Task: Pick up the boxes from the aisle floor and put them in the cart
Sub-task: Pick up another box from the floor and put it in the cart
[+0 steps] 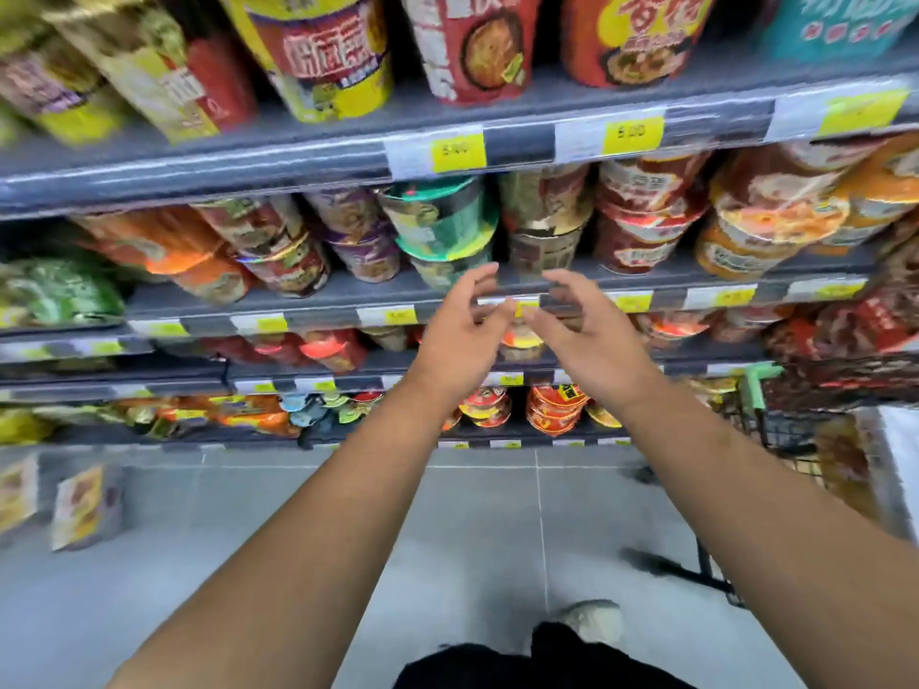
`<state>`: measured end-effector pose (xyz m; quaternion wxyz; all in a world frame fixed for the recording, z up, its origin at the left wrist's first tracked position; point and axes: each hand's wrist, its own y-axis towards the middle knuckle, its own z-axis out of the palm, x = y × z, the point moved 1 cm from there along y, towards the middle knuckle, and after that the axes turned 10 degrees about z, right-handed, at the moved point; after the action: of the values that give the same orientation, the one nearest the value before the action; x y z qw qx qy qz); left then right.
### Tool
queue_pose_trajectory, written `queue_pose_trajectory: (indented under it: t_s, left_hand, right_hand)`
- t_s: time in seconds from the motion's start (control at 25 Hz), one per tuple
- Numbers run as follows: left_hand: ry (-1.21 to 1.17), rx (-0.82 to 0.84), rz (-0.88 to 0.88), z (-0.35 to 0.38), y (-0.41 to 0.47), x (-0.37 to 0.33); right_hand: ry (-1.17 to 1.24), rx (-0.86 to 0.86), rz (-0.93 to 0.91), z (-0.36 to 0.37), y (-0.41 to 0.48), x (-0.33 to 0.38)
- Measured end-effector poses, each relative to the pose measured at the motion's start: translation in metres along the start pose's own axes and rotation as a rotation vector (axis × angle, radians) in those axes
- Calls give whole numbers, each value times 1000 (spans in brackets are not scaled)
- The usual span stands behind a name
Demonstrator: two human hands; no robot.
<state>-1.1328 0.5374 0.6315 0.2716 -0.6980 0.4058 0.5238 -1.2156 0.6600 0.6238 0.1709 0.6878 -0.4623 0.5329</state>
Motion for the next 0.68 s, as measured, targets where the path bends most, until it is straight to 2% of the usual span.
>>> queue_pose_trajectory:
  t_s: [0.4,0.68]
  left_hand:
    - [61,-426,-11,-253,-150,69]
    - [54,-769,-146,-372,-244,96]
  right_hand:
    - [-70,375,-223,264,-84,97]
    - [-152,668,-355,410,-135,151]
